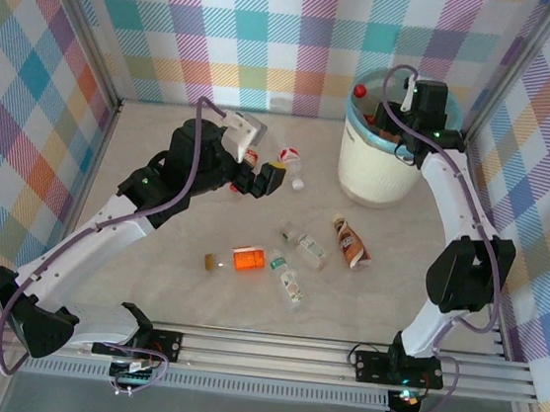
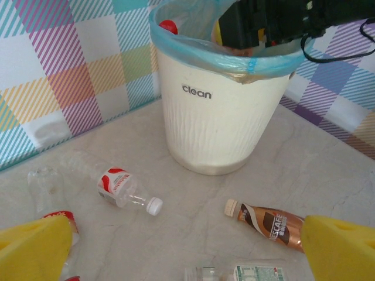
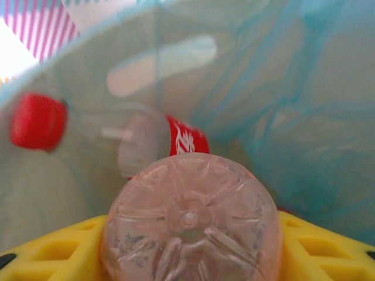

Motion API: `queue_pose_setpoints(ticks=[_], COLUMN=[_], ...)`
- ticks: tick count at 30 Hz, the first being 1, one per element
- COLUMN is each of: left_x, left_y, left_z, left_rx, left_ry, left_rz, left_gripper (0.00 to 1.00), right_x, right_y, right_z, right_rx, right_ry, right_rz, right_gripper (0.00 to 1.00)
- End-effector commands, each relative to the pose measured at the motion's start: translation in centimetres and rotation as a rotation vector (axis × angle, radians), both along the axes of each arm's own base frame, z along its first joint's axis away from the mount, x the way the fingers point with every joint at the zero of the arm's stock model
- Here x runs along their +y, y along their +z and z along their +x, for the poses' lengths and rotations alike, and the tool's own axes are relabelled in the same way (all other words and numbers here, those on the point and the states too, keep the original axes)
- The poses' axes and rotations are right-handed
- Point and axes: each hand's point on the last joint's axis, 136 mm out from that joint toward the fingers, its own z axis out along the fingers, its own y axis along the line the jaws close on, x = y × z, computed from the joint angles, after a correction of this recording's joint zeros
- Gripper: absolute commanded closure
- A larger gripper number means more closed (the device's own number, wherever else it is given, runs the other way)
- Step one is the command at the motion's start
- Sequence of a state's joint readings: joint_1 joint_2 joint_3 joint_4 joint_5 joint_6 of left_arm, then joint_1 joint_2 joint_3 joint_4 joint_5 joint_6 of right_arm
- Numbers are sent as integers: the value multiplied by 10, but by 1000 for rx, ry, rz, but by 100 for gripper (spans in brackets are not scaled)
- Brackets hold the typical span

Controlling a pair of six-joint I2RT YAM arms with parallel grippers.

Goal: Put the plastic bottles in the bin

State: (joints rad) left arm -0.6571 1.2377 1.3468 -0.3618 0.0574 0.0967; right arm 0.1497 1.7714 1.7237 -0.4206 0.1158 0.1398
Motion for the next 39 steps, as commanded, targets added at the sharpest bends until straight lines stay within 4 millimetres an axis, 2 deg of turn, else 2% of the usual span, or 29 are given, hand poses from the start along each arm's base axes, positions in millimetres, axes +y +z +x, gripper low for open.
queue_pose_setpoints(ticks=[1,5,9,11,13,17,20,24,26,28,32,35,39], left_x=[1,5,8,9,10,22,32,44,43,37,29,31,42], left_y=[0,0,1,2,2,2,-7,-27,-42,-62,-115,-150,-177], left_z=[2,0,-1,0,1,11,17,14,6,-6,-44,-68,-76], left_rx=[2,3,0,-4,-5,2,46,103,120,160,241,188,116], left_ry=[14,20,27,32,39,132,195,219,161,57,-203,-355,-406], left_rz=[-1,5,8,6,7,9,38,103,174,263,454,574,667], left_gripper=[0,0,0,0,0,0,0,0,0,0,3,3,1], right_x=[16,16,16,15,14,10,7,7,9,14,35,48,61], right_y=[-39,-35,-13,3,22,61,85,105,112,118,127,127,117], right_z=[2,4,-1,-6,-13,-30,-44,-61,-70,-79,-97,-107,-114], right_rx=[114,114,80,55,26,-46,-89,-120,-131,-150,-208,-220,-197], right_ry=[54,57,56,53,48,31,25,36,51,76,162,205,249], right_rz=[34,33,42,51,62,90,107,121,141,165,187,170,158], right_gripper=[51,47,39,31,27,23,22,21,21,22,23,23,24])
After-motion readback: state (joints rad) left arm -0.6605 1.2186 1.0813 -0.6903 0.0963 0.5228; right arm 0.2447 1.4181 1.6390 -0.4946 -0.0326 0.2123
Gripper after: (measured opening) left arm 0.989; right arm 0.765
